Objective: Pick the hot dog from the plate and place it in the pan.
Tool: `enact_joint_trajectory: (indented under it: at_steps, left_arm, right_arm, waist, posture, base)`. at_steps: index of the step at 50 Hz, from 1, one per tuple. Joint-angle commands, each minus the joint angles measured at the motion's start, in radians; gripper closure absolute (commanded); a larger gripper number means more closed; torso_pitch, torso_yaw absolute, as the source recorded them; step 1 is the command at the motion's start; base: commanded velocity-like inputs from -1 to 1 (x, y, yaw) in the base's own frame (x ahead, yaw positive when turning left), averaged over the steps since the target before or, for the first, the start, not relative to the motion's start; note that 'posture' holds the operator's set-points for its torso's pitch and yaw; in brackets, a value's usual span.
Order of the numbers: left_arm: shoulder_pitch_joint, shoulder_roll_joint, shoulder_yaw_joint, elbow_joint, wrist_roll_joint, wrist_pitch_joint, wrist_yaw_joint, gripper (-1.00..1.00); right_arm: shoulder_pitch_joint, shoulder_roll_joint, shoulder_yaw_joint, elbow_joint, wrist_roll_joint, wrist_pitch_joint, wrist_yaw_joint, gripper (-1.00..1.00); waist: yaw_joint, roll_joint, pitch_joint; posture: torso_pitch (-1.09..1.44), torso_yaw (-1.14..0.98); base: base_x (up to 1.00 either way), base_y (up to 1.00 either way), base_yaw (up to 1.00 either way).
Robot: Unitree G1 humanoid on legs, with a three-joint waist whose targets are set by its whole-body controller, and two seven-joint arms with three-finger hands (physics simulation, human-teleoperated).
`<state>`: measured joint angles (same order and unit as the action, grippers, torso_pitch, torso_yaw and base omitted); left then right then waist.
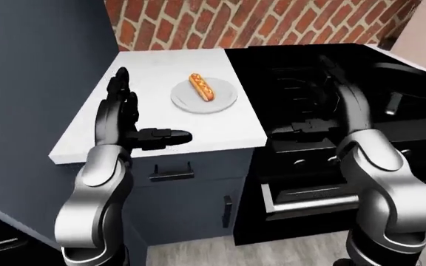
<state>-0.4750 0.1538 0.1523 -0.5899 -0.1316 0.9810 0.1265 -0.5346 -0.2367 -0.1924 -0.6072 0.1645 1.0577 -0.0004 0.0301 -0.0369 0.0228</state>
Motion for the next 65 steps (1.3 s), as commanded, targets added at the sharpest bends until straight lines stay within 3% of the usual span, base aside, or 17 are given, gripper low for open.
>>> enact_joint_trajectory:
  at_steps: [1, 2, 4, 10, 14, 16, 17, 19, 25, 29, 30, 33, 43, 44, 46, 57, 65]
  left_arm:
    - [-0.025, 0.000, -0.010, -0.024, -0.004, -0.029, -0.005, -1.00]
    - [-0.027, 0.000, -0.010, -0.025, -0.004, -0.027, -0.005, -1.00]
    - [-0.026, -0.001, -0.011, -0.028, -0.004, -0.025, -0.005, -1.00]
    - [-0.027, -0.001, -0.011, -0.026, -0.001, -0.026, -0.007, -1.00]
    - [-0.027, -0.003, -0.010, -0.029, -0.002, -0.021, -0.006, -1.00]
    - [-0.025, -0.003, -0.009, -0.027, -0.003, -0.027, -0.008, -1.00]
    - [-0.024, -0.003, -0.008, -0.026, -0.003, -0.028, -0.008, -1.00]
    - [-0.026, -0.002, -0.007, -0.026, -0.004, -0.027, -0.007, -1.00]
    - [-0.025, -0.001, -0.005, -0.030, -0.008, -0.023, -0.005, -1.00]
    - [-0.025, -0.004, -0.009, -0.033, -0.008, -0.021, -0.002, -1.00]
    - [-0.025, -0.004, -0.009, -0.034, -0.009, -0.020, -0.001, -1.00]
    - [-0.025, -0.003, -0.007, -0.040, -0.011, -0.016, -0.001, -1.00]
    - [-0.033, 0.000, -0.005, -0.046, -0.016, -0.004, 0.003, -1.00]
    - [-0.033, 0.000, -0.005, -0.045, -0.016, -0.005, 0.003, -1.00]
    - [-0.032, 0.001, -0.005, -0.046, -0.015, -0.004, 0.003, -1.00]
    - [-0.052, 0.019, -0.009, -0.010, -0.005, -0.016, -0.027, -1.00]
    - [-0.195, 0.070, -0.031, 0.176, 0.048, -0.064, -0.104, -1.00]
  right_arm:
    - [-0.021, -0.012, -0.018, -0.024, -0.006, -0.021, -0.008, -1.00]
    - [-0.022, -0.013, -0.019, -0.027, -0.006, -0.018, -0.009, -1.00]
    - [-0.016, -0.013, -0.018, -0.030, -0.006, -0.020, -0.010, -1.00]
    - [-0.019, -0.013, -0.018, -0.029, -0.003, -0.018, -0.010, -1.00]
    - [-0.022, -0.013, -0.015, -0.028, -0.004, -0.016, -0.012, -1.00]
    - [-0.023, -0.014, -0.014, -0.025, -0.006, -0.018, -0.013, -1.00]
    - [-0.024, -0.013, -0.011, -0.025, -0.004, -0.014, -0.011, -1.00]
    - [-0.027, -0.010, -0.011, -0.027, -0.005, -0.006, -0.014, -1.00]
    - [-0.019, -0.008, -0.010, -0.025, -0.010, -0.007, -0.019, -1.00]
    - [-0.014, -0.003, -0.009, -0.016, -0.014, -0.012, -0.022, -1.00]
    - [-0.013, -0.002, -0.010, -0.015, -0.014, -0.014, -0.022, -1.00]
    - [-0.023, -0.002, -0.013, -0.024, -0.010, 0.002, -0.027, -1.00]
    - [-0.030, -0.004, -0.016, -0.031, 0.013, 0.024, -0.040, -1.00]
    - [-0.023, -0.004, -0.020, -0.025, 0.013, 0.007, -0.039, -1.00]
    - [-0.027, -0.005, -0.023, -0.032, 0.016, 0.016, -0.044, -1.00]
    - [-0.032, -0.010, -0.019, -0.036, 0.026, 0.021, -0.048, -1.00]
    - [-0.063, -0.021, -0.014, -0.007, 0.023, 0.020, -0.039, -1.00]
  waist:
    - [-0.005, -0.010, -0.021]
    - [-0.001, -0.009, -0.031]
    - [-0.011, -0.013, 0.010]
    - [-0.029, 0.003, 0.000]
    - [-0.039, 0.056, -0.001]
    - [-0.040, 0.117, -0.025]
    - [-0.033, 0.084, -0.012]
    - [-0.031, 0.104, 0.003]
    - [-0.030, 0.059, 0.025]
    - [-0.013, -0.026, 0.001]
    - [-0.012, 0.021, 0.010]
    - [-0.014, 0.020, -0.016]
    - [-0.022, 0.035, -0.020]
    - [-0.022, 0.040, -0.038]
    - [-0.025, 0.037, -0.017]
    - [-0.023, 0.034, -0.010]
    - [-0.016, 0.030, -0.008]
  posture:
    - [0.00, 0.00]
    - [0.00, 0.00]
    - [0.00, 0.00]
    - [0.00, 0.00]
    - [0.00, 0.00]
    - [0.00, 0.00]
    - [0.00, 0.00]
    - [0.00, 0.00]
    - [0.00, 0.00]
    - [0.00, 0.00]
    - [0.00, 0.00]
    - [0.00, 0.00]
    - [0.00, 0.00]
    - [0.00, 0.00]
    - [0.00, 0.00]
    - [0.00, 0.00]
    - [0.00, 0.00]
  base:
    - [0.28, 0.00, 0.00]
    - [0.28, 0.00, 0.00]
    - [0.28, 0.00, 0.00]
    - [0.24, 0.02, 0.00]
    - [0.24, 0.01, 0.00]
    - [0.23, 0.02, 0.00]
    - [0.10, 0.00, 0.00]
    - [0.02, 0.00, 0.00]
    - [0.00, 0.00, 0.00]
    - [0.00, 0.00, 0.00]
    - [0.00, 0.00, 0.00]
    - [0.00, 0.00, 0.00]
    - [0.00, 0.00, 0.00]
    - [-0.06, 0.00, 0.00]
    - [0.00, 0.00, 0.00]
    - [0.00, 0.00, 0.00]
    - [0.00, 0.00, 0.00]
